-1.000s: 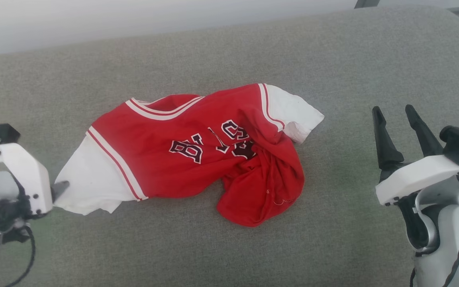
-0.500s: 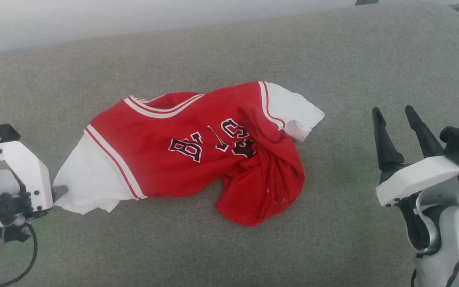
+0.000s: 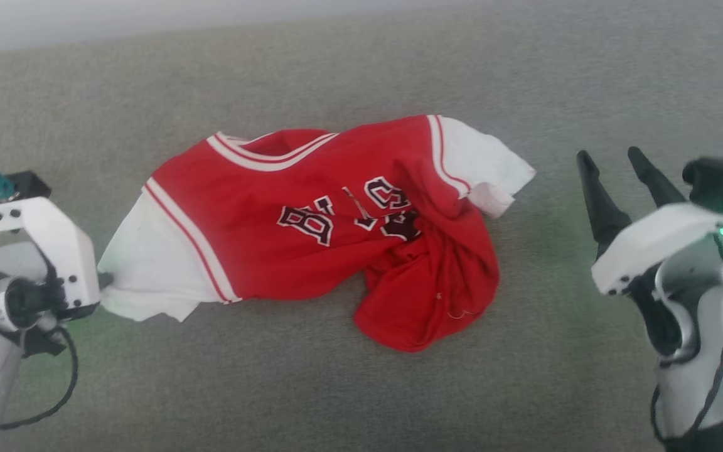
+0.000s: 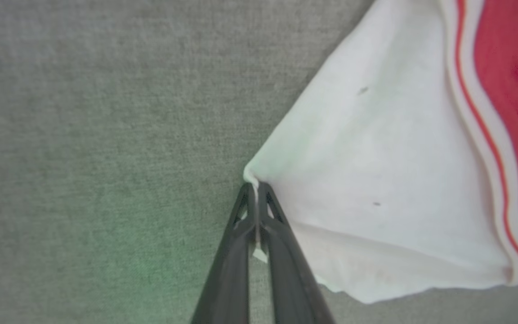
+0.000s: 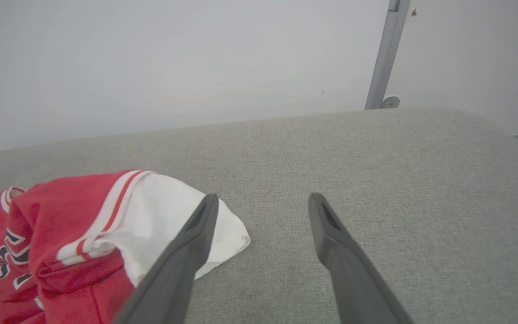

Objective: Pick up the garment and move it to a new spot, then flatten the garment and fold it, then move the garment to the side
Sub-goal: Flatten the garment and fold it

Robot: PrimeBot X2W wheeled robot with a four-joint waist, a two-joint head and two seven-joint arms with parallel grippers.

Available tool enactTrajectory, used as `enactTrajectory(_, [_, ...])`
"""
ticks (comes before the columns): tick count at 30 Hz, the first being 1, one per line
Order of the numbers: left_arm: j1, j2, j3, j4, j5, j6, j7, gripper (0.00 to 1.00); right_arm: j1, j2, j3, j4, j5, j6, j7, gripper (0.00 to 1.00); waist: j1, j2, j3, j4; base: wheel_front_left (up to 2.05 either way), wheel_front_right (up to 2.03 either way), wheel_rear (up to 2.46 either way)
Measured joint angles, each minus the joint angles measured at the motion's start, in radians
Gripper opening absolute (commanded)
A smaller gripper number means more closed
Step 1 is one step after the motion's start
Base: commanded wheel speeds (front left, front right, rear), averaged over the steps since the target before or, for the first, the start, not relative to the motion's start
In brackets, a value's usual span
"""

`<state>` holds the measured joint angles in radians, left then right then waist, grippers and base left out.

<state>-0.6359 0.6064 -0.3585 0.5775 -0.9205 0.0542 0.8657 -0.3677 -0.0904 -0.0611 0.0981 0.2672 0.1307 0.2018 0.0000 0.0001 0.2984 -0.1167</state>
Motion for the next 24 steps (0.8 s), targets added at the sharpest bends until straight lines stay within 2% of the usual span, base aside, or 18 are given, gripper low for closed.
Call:
enactTrajectory(7, [-0.067,-0.043,-0.03,0.003,0.019,-0.032,-0.035,0.0,-0.127,-0.06,0.028,0.135,0.032,0.0,0.157,1.0,0.0,0.0,0.044,0.052,0.0,0.0,0.0])
enactTrajectory(20, [-0.179,-0.128,-0.055,0.06,0.037,-0.105,-0.103,0.0,-0.358,-0.179,0.184,0.413,0.065,0.0,0.438,1.0,0.0,0.0001,0.14,0.159,0.0,0.0,0.0])
enactTrajectory(21, [-0.186,-0.134,-0.057,0.07,0.035,-0.109,-0.107,0.0,-0.377,-0.187,0.197,0.429,0.066,0.0,0.459,0.46,0.0,0.0001,0.144,0.165,0.0,0.0,0.0])
enactTrajectory(22, [-0.191,-0.137,-0.058,0.077,0.035,-0.114,-0.111,0.0,-0.391,-0.189,0.202,0.443,0.072,0.0,0.474,0.0,-0.0001,0.0001,0.147,0.17,0.0,0.0,0.0])
enactTrajectory(24, [-0.202,-0.143,-0.06,0.094,0.035,-0.123,-0.119,0.0,-0.415,-0.198,0.218,0.459,0.072,0.0,0.498,0.0,0.0,0.0001,0.149,0.177,0.0,0.0,0.0])
